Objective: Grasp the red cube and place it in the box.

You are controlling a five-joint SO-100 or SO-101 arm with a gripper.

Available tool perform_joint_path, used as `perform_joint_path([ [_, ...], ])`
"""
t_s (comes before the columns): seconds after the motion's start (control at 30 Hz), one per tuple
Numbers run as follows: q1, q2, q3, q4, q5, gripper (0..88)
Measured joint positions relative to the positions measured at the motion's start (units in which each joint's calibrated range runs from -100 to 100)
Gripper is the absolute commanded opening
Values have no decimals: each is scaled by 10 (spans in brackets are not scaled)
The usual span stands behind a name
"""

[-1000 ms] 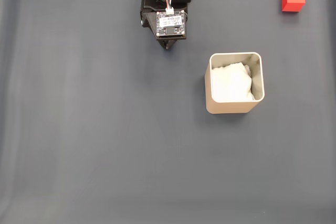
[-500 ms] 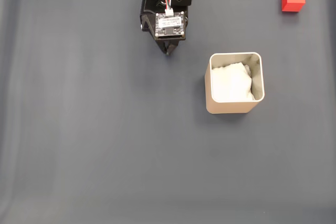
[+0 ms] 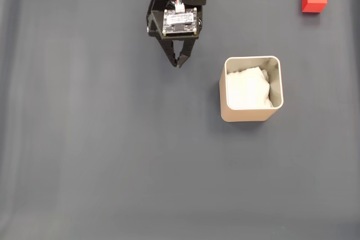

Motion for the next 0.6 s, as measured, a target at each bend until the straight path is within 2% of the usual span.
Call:
perform_joint_path([
  [0.23, -22, 81, -112, 0, 14, 2],
  [0.6, -117, 164, -250, 24, 60, 2],
])
